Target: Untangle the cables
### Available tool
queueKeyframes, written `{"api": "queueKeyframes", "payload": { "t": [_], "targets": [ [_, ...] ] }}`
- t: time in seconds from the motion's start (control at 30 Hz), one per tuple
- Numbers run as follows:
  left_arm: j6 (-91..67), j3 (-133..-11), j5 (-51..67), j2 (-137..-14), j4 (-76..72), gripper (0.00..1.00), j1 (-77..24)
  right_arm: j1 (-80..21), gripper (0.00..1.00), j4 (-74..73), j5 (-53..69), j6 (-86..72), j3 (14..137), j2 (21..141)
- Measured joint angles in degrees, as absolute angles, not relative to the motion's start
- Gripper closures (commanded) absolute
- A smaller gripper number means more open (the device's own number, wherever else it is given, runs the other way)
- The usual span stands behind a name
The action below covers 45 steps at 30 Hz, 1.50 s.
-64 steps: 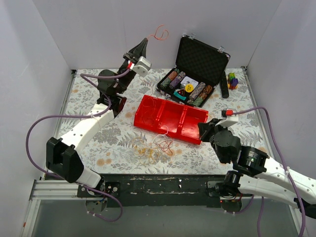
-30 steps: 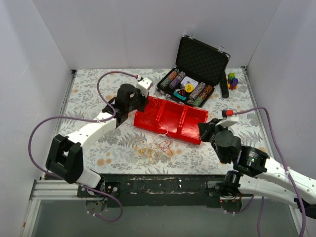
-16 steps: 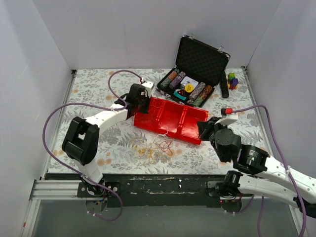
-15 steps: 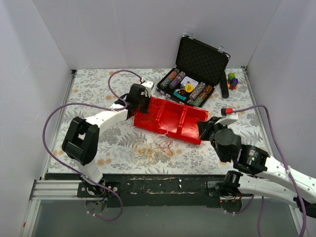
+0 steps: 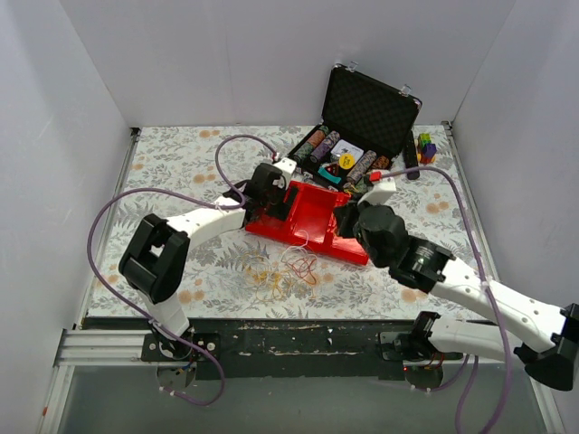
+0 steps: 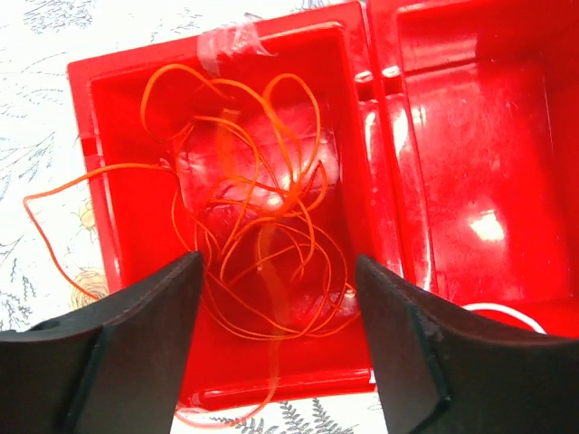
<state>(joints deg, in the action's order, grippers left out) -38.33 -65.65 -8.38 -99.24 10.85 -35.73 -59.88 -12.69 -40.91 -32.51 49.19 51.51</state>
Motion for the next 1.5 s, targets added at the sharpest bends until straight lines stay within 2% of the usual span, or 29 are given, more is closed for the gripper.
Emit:
{"api": "queueKeyframes", "payload": {
  "t": [0.1, 0.27, 0.5, 0.77, 0.9, 1.1, 1.2, 1.43, 1.47, 1.5],
  "targets": [
    [-37.95, -66.54, -8.78, -99.04, 11.25, 0.02, -35.57, -54.35, 0.99, -9.98, -33.71, -32.08, 51.81, 57.41],
    [-37.08, -68.05, -8.21, -95.02, 12.25, 0.02, -35.2, -48.27, 0.99, -6.11, -24.38, -30.98, 54.57, 66.22],
    [-37.15, -76.29, -3.46, -85.95, 14.55, 0.02, -32.91, -44.64, 0.99, -0.91, -14.9, -29.89, 55.42, 76.88],
    [-37.26, -74.19, 5.3, -83.05, 15.57, 0.02, -18.26, -43.75, 0.99, 1.43, -10.35, -29.26, 58.43, 86.65],
    [-36.84, -70.7, 10.26, -88.47, 16.32, 0.02, -11.38, -42.72, 0.83, 1.39, -9.61, -28.8, 58.85, 88.29],
    [-33.1, -69.89, 17.78, -98.87, 16.4, 0.22, -9.32, -40.75, 0.63, 0.89, -8.45, -27.7, 61.34, 90.08],
    [-30.76, -69.89, 20.86, -102.52, 15.51, 0.32, -9.34, -40.32, 0.62, 0.51, -7.99, -27.11, 62.33, 90.39],
    [-27.53, -69.97, 24.1, -107.66, 11.75, 0.36, -9.37, -40.25, 0.63, -0.23, -6.57, -26.81, 62.46, 90.15],
    [-27.16, -70.02, 24.27, -108.16, 11.14, 0.39, -9.37, -40.25, 0.64, -0.23, -6.22, -26.83, 62.33, 89.86],
    [-26.76, -70.02, 24.49, -108.53, 10.57, 0.47, -9.37, -40.25, 0.65, -0.21, -6.02, -26.83, 62.13, 89.47]
  ]
}}
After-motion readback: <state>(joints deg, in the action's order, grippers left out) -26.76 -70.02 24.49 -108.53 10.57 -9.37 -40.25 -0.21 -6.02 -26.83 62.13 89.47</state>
